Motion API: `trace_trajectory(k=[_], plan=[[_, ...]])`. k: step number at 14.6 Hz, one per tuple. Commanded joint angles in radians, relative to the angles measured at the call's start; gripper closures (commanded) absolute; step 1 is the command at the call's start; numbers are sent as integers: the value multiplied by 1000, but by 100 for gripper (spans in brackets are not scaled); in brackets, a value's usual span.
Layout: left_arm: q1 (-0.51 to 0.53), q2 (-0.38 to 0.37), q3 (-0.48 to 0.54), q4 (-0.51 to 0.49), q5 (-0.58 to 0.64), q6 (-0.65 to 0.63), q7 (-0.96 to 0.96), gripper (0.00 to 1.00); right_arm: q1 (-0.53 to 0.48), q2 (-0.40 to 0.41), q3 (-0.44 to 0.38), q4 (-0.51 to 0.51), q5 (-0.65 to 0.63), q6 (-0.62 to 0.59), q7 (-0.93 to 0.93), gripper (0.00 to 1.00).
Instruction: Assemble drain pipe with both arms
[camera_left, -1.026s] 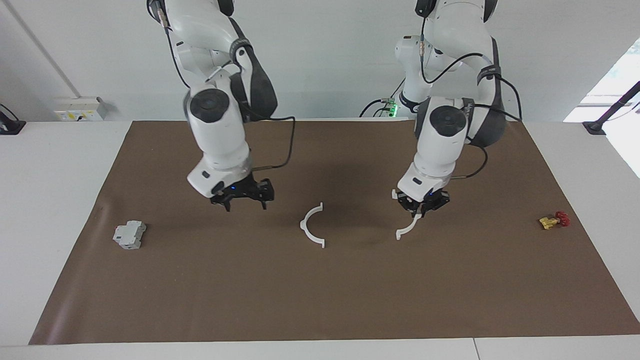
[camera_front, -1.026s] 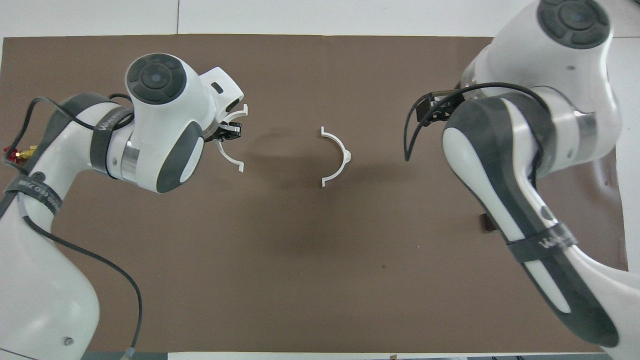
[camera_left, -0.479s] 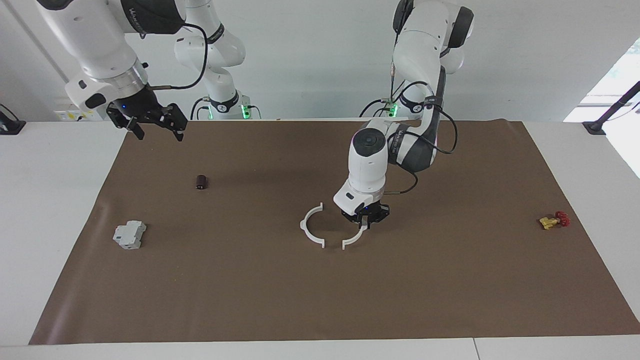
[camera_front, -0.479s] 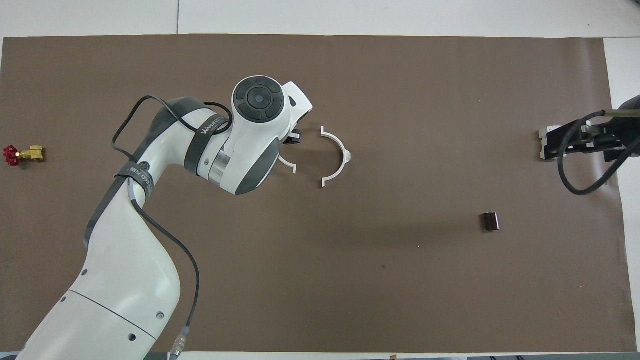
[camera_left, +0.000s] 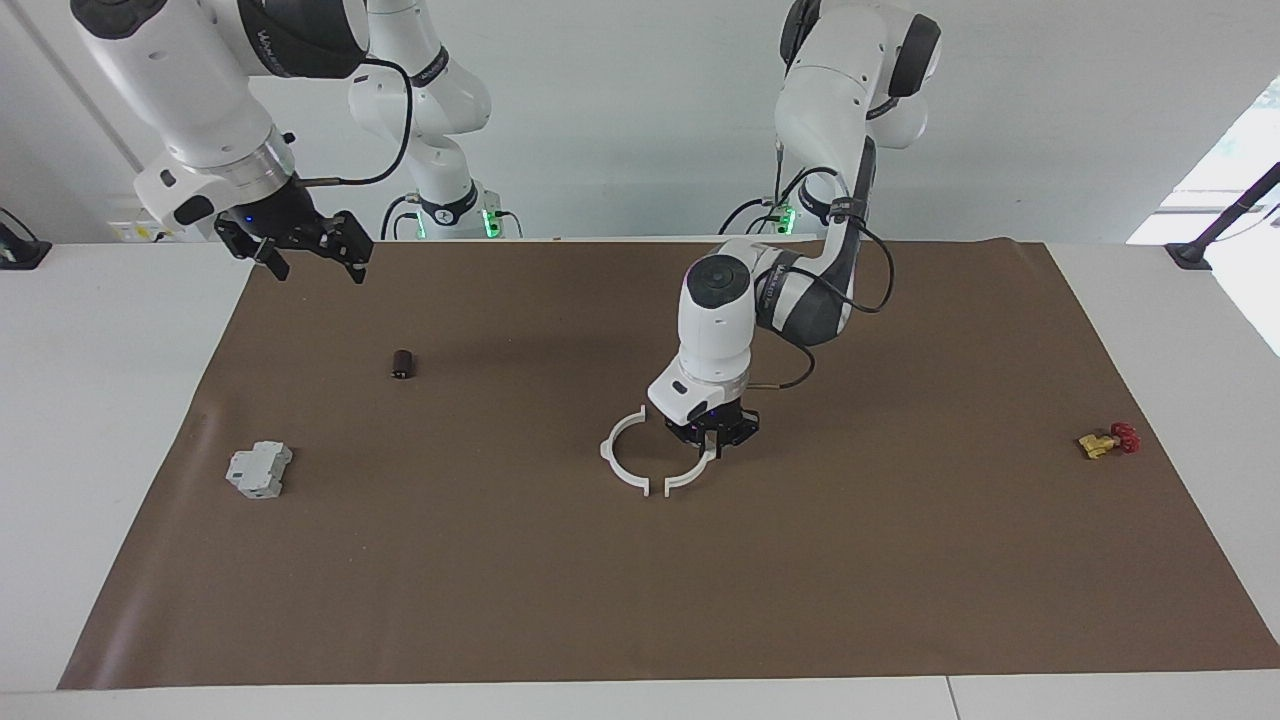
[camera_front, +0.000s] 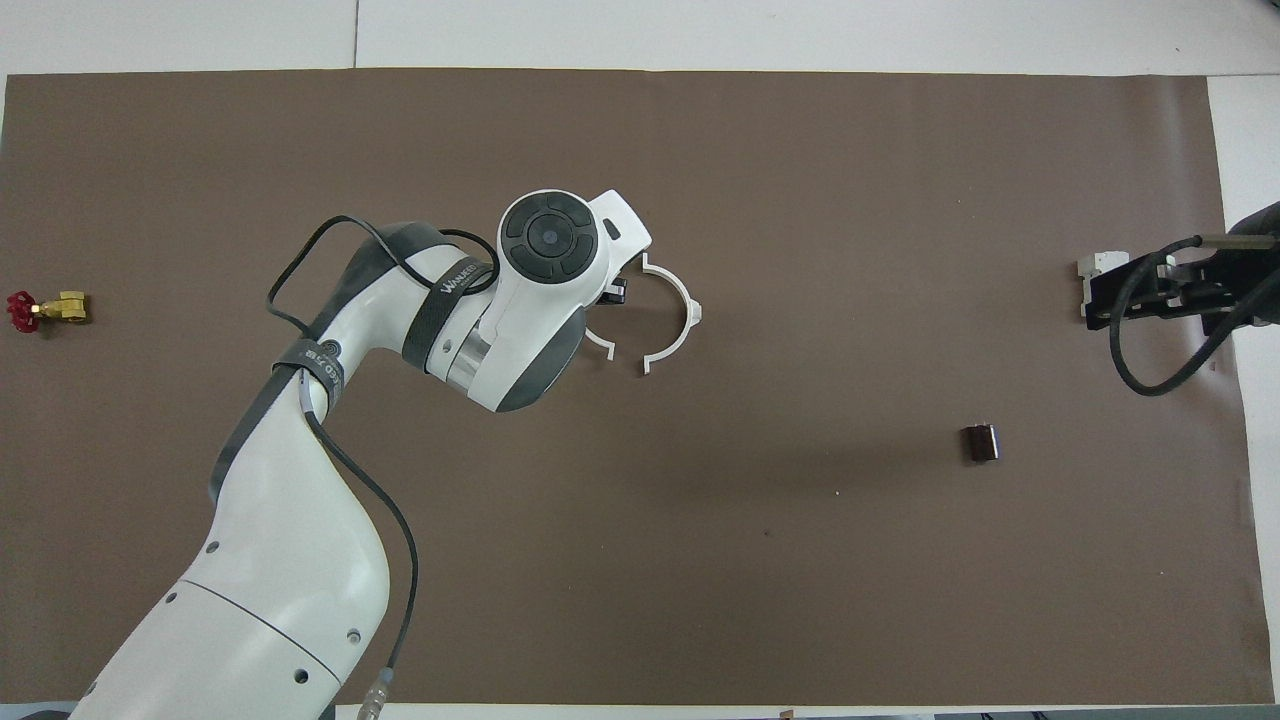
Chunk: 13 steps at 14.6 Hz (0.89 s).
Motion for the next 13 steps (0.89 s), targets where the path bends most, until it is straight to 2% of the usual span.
trace_trajectory(k=[1, 6, 13], plan=[[-21, -9, 9, -60, -6, 57, -16, 100, -6, -21, 8, -30, -8, 19, -26, 0], [-21, -7, 9, -63, -26, 88, -16, 100, 22, -60, 0, -76, -40, 49, -26, 0], [-23, -10, 9, -87, -35, 112, -16, 100, 9, -35, -6, -62, -28, 55, -30, 0]])
